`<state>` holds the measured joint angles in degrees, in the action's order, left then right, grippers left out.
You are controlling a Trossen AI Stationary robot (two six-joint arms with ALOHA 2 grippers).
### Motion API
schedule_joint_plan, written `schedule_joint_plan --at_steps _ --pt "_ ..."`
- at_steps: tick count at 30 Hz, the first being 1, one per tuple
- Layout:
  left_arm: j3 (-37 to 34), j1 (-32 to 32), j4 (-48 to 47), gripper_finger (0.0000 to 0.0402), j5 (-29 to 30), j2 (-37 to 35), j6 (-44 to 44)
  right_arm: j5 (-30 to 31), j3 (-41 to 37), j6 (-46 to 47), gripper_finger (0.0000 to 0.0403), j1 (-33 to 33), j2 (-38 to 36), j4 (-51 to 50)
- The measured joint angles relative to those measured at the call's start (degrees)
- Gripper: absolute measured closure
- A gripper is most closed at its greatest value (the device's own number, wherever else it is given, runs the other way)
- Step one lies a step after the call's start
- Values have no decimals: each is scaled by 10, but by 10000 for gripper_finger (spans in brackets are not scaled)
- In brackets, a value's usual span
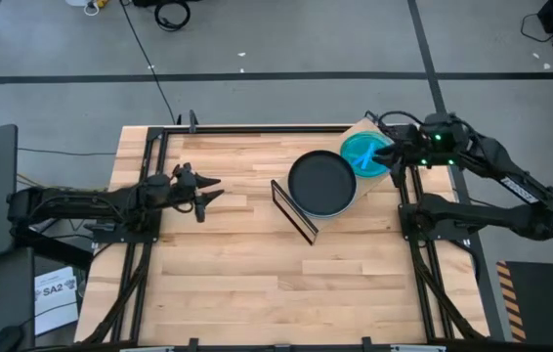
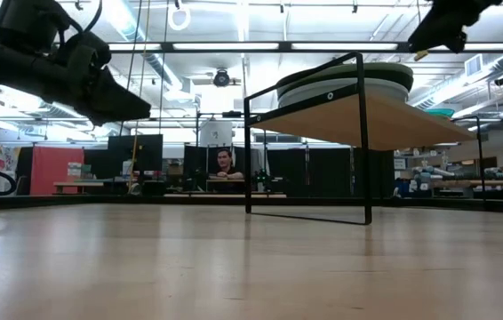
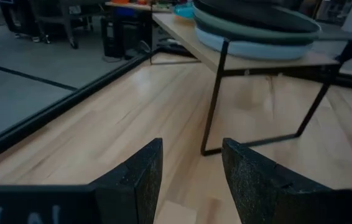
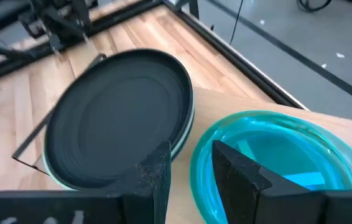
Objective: Place and stack plates onto a shelf
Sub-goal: Return to Home Position
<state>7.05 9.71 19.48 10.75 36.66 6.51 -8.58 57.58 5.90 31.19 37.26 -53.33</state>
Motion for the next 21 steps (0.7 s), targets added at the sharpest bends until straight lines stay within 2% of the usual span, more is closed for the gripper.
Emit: schedule_joint_plan --at_steps 3,10,18,21 --pt "0 -4 -41 230 6 -24 1 0 -23 15 280 0 -39 12" --pt "0 -24 -100 230 73 -54 6 0 -64 20 280 0 -98 15" --pt "-1 -49 -126 230 77 -57 -1 -3 -125 16 280 0 -170 31" --pt "-1 -55 -129 230 77 -57 -2 -32 -153 20 280 0 -202 61"
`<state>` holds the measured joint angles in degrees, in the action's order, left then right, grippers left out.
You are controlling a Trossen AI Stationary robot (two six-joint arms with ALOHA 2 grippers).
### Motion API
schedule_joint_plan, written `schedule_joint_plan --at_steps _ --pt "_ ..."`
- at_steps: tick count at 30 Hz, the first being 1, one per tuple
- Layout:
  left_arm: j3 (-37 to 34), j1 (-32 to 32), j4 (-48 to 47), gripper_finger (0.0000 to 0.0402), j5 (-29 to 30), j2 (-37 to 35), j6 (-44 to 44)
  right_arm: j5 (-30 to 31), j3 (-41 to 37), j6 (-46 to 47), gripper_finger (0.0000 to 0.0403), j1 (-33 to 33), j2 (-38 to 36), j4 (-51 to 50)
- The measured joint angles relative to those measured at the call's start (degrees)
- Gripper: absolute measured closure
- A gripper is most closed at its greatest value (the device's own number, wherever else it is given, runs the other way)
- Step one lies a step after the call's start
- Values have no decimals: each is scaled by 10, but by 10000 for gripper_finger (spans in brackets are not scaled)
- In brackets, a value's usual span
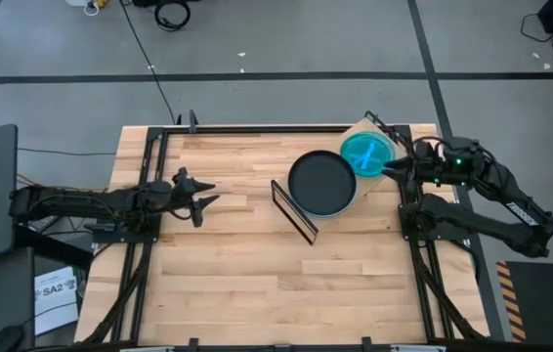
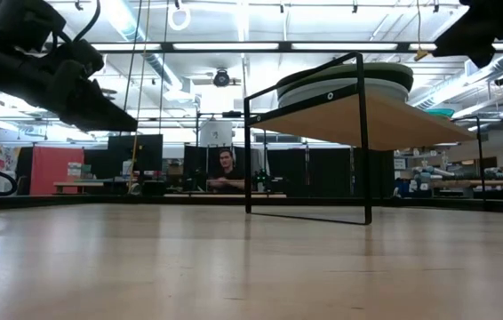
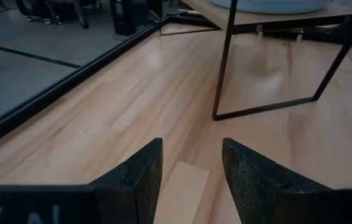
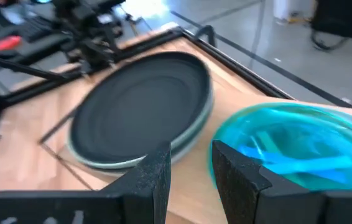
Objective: Place and stack plates onto a shelf
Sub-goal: Return to Home Position
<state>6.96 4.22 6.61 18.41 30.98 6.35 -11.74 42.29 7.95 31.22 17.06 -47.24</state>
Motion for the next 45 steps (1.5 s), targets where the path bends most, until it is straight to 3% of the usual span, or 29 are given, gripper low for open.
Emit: schedule_joint_plan --at_steps 4,8,16,35,45 --pt "-4 0 10 230 -2 0 -8 -27 -27 0 280 0 -34 25" --pt "-65 1 109 230 -10 1 -11 -28 -42 3 280 0 -55 26" --pt "-64 3 126 230 -26 -11 -38 -30 -42 13 280 0 -63 27" --pt "-64 3 -26 230 -16 -212 -56 -34 -42 -6 280 0 -111 26" --pt "-64 5 -31 230 -14 -259 -83 -34 -79 17 280 0 -156 58"
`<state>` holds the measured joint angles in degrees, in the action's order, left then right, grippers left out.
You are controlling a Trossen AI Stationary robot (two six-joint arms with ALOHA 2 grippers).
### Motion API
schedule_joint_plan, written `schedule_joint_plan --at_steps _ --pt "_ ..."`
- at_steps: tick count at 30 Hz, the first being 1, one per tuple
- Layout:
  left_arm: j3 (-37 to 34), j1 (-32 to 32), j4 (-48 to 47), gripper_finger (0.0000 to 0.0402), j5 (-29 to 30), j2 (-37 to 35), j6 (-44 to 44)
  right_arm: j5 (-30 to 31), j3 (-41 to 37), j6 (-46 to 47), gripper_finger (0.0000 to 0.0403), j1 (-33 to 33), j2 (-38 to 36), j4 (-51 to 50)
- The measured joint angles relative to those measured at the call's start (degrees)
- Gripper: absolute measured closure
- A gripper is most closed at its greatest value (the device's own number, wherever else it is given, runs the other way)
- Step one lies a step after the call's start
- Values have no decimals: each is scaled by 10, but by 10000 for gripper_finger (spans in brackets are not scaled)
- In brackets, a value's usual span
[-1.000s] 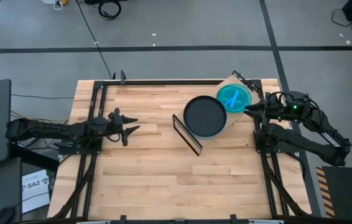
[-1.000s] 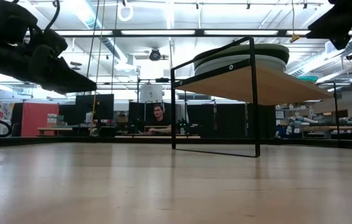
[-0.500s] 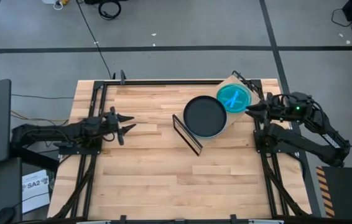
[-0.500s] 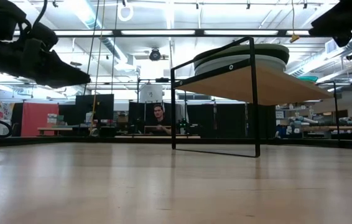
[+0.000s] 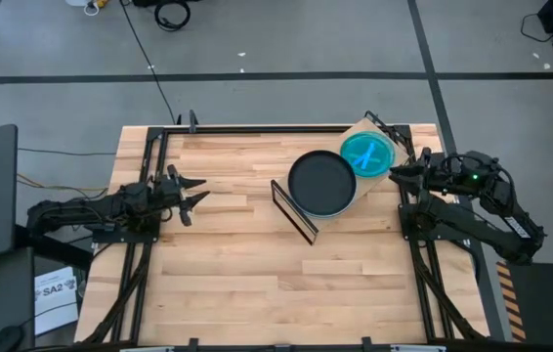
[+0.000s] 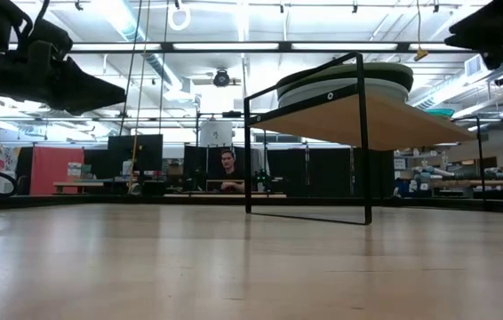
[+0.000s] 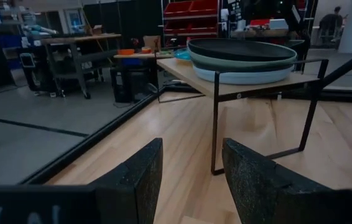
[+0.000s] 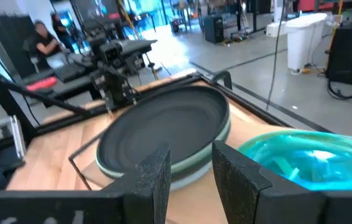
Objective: Place and stack plates onto a shelf
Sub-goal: Return to Home Position
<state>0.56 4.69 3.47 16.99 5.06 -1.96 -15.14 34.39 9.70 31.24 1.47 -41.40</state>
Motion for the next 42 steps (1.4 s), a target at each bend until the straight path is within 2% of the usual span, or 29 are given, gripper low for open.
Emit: schedule_joint_plan --at_steps 6,12,17,20,31,42 --pt "0 0 -1 230 1 0 13 -43 -69 10 280 0 -13 103" --pt "0 0 5 230 1 0 17 -74 -160 65 280 -4 -12 237" --pt "-1 0 11 230 2 0 17 -86 -210 68 284 -31 -12 357" --pt "-1 0 12 230 2 0 17 -85 -226 68 288 -58 -12 397" --pt "-1 0 16 230 2 0 18 44 -247 67 300 -196 -11 413" --pt "-1 0 18 230 2 0 18 177 -266 10 303 -314 4 440"
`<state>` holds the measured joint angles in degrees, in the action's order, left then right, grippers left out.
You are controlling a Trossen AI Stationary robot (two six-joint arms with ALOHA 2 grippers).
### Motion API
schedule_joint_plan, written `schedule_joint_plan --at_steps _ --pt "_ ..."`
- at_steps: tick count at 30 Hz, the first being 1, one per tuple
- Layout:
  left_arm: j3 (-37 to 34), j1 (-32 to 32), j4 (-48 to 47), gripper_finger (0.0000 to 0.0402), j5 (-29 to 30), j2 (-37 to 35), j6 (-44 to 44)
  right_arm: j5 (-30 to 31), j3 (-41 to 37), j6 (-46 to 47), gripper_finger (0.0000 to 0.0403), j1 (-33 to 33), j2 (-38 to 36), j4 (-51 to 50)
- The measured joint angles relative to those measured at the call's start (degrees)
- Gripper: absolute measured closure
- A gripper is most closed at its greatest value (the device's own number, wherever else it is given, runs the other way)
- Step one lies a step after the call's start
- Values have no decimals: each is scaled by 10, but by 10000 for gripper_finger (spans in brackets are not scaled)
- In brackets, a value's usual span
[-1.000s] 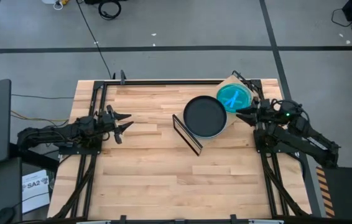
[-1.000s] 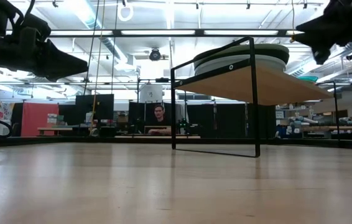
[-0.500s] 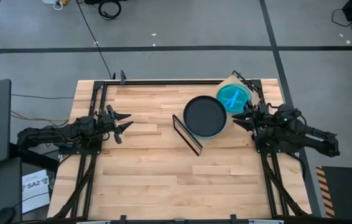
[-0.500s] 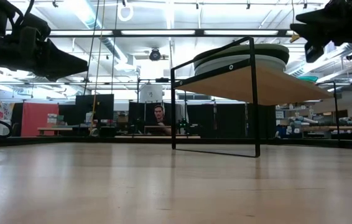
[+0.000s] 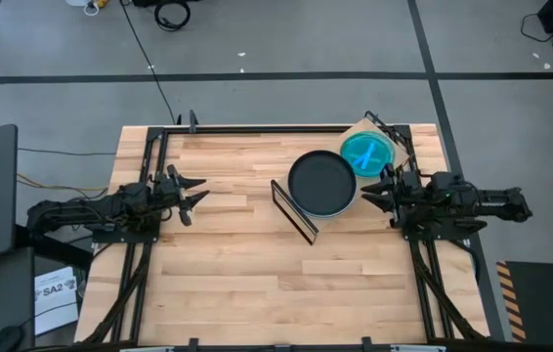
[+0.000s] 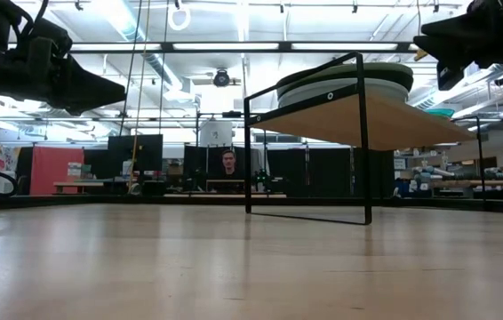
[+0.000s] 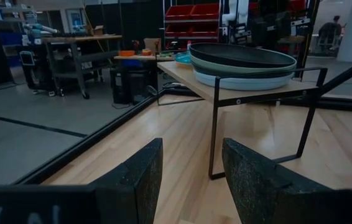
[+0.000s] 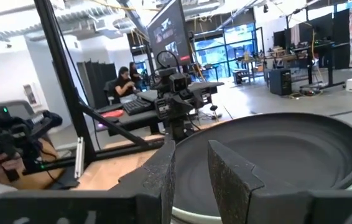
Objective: Place and stack plates onto a shelf
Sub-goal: Return to Home Position
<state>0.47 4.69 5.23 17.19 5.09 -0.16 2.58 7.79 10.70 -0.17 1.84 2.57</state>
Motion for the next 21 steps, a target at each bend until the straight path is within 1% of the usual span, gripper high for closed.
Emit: schedule_joint_plan --at_steps 5,9,15,19,21 --pt "0 0 1 230 0 0 0 34 0 -47 303 -33 13 0" --pt "0 0 1 230 0 0 0 38 0 -89 303 -49 18 -3" --pt "0 0 1 230 0 0 0 39 -1 -98 303 -55 19 -37" --pt "0 0 1 230 0 0 0 39 -16 -109 303 -55 18 -26" --pt "0 0 1 230 0 0 0 51 -29 -109 303 -55 18 -24"
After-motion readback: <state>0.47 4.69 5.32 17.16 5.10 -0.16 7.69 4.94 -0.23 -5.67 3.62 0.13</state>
